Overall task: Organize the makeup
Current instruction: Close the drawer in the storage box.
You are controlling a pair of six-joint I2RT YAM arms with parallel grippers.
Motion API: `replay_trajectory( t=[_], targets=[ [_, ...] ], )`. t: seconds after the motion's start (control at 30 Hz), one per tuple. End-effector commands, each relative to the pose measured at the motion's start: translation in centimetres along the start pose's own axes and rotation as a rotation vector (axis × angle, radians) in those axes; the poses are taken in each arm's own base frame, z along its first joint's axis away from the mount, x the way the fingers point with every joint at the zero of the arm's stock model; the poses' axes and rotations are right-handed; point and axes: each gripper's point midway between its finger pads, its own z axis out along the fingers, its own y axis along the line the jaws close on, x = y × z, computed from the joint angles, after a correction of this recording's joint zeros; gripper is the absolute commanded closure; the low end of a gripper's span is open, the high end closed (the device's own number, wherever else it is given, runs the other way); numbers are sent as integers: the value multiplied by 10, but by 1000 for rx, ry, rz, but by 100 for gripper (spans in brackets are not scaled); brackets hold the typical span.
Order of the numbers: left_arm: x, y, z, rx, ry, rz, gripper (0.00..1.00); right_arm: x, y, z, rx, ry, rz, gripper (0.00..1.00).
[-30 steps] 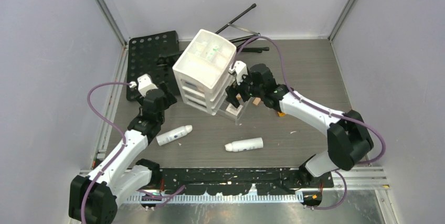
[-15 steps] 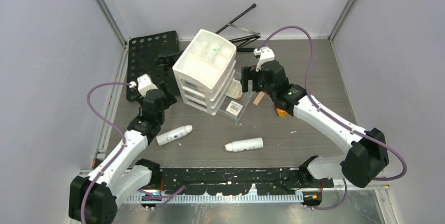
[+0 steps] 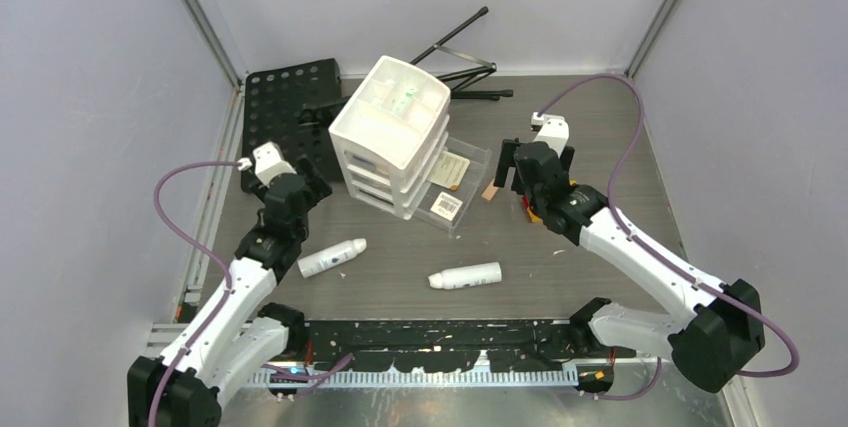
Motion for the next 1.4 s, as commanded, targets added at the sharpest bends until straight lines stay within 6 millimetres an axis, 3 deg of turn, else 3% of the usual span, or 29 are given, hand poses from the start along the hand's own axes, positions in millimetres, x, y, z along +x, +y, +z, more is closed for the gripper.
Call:
replay_trajectory(
  t=[0.0,0.23,0.6,0.83,1.07,1.37],
  targets=[
    [-32,0,-12,-19,-71,-26,24,11,-19,6,138,46,33,8],
    [-68,-36,-20,103,-80,-24,18,37,-9,17,123,148,31,8],
    [-120,-88,11,164,-112,70,7,71,2,38,116,238,40,9],
    [-114,-121,45,284,-10,127,7,76,6,49,137,257,34,10],
    [-110,-131,52,400,18,82,8,83,11,57,127,279,18,10],
    [-105,-110,41,376,-72,58,11,86,11,56,117,287,13,11]
  ],
)
